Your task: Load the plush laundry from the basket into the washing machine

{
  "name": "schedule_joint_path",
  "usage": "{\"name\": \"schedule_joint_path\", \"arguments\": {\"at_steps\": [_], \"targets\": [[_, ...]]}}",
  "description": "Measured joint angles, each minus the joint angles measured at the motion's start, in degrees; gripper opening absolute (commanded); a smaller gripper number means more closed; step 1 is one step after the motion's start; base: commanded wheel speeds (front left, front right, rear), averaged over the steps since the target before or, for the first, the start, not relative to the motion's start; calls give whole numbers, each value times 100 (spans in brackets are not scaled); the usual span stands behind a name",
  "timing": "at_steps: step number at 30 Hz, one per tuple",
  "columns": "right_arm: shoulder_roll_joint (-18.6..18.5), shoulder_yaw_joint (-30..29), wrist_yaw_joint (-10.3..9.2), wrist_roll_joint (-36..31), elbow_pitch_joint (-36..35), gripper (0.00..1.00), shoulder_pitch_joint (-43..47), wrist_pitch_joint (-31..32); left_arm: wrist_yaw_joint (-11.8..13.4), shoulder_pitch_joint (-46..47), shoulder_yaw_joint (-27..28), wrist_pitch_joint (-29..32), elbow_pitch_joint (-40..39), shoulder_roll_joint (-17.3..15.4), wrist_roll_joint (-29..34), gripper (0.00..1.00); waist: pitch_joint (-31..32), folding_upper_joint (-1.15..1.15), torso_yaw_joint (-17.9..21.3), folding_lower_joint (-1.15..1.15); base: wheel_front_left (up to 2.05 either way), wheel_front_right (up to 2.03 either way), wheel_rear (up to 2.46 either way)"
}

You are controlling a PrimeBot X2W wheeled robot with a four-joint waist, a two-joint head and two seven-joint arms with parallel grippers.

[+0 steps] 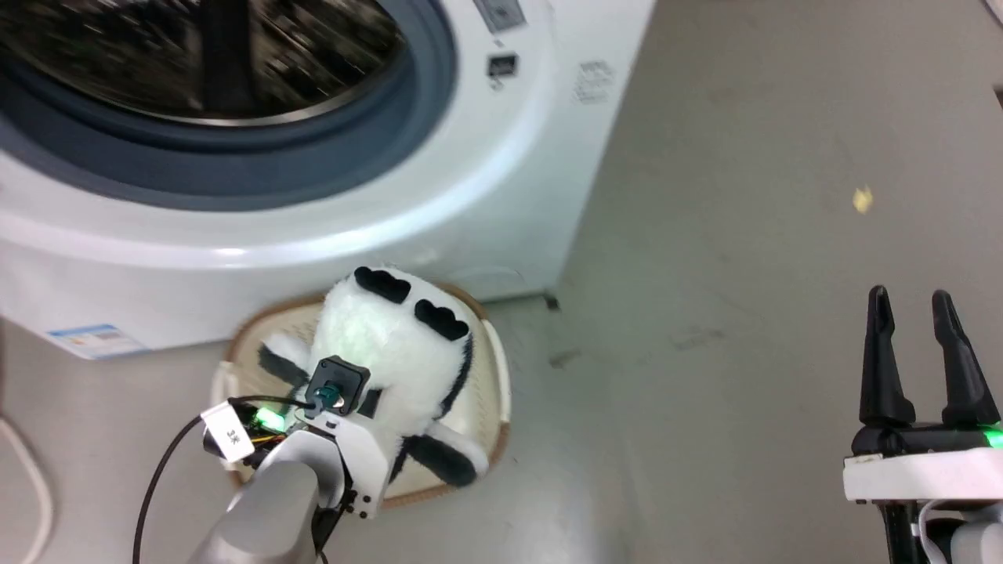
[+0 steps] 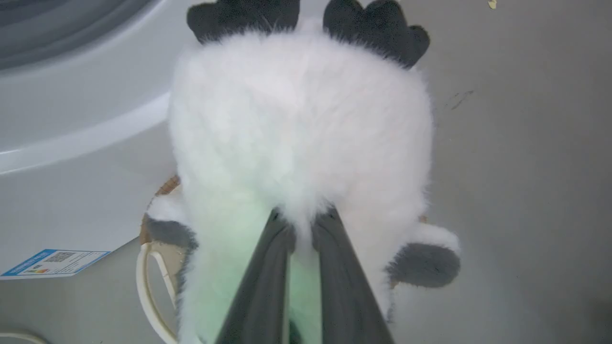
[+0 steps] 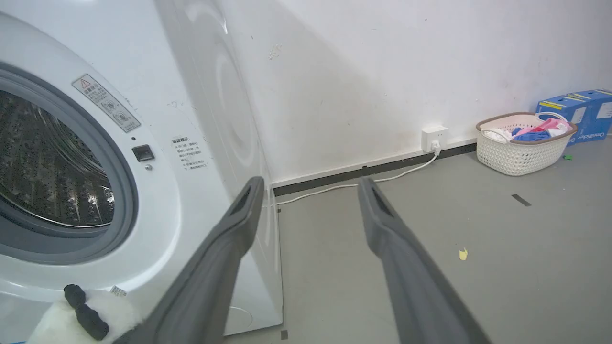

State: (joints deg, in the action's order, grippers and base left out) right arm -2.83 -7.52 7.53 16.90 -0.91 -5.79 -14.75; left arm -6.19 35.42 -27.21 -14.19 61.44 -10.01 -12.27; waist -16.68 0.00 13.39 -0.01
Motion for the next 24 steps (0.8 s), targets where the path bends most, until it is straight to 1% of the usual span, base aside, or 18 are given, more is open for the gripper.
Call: {"name": "schedule_joint_path", "arguments": {"at_steps": [2, 8, 11, 15, 20, 24], "targets": [[1, -33, 0, 63, -24, 100, 42, 0, 102, -155, 40, -5, -414, -29, 0, 0, 177, 0, -122, 0, 0, 0, 0], [1, -47, 0, 10, -34, 100, 197, 0, 419, -921, 424, -43, -2384, -296, 15, 0, 589, 0, -368, 0, 0, 0, 0], [1, -35, 0, 9, -42, 100, 214, 0, 612, -1273, 669, -49, -3261, -417, 77, 0, 675, 0, -430, 0, 0, 0, 0], [1, 19, 0, 10, -84, 100, 233, 0, 733, -1495, 947, -47, -4200, -480, 194, 0, 609, 0, -408, 1, 0, 0, 0], [1, 81, 0, 14, -140, 100, 229, 0, 780, -1468, 1293, -48, -5034, -564, 281, 0, 379, 0, -326, 1, 0, 0, 0], [0, 131, 0, 58, -177, 100, 162, 0, 770, -1156, 1526, -48, -5143, -726, 301, 0, 95, 0, -227, 2, 0, 0, 0]]}}
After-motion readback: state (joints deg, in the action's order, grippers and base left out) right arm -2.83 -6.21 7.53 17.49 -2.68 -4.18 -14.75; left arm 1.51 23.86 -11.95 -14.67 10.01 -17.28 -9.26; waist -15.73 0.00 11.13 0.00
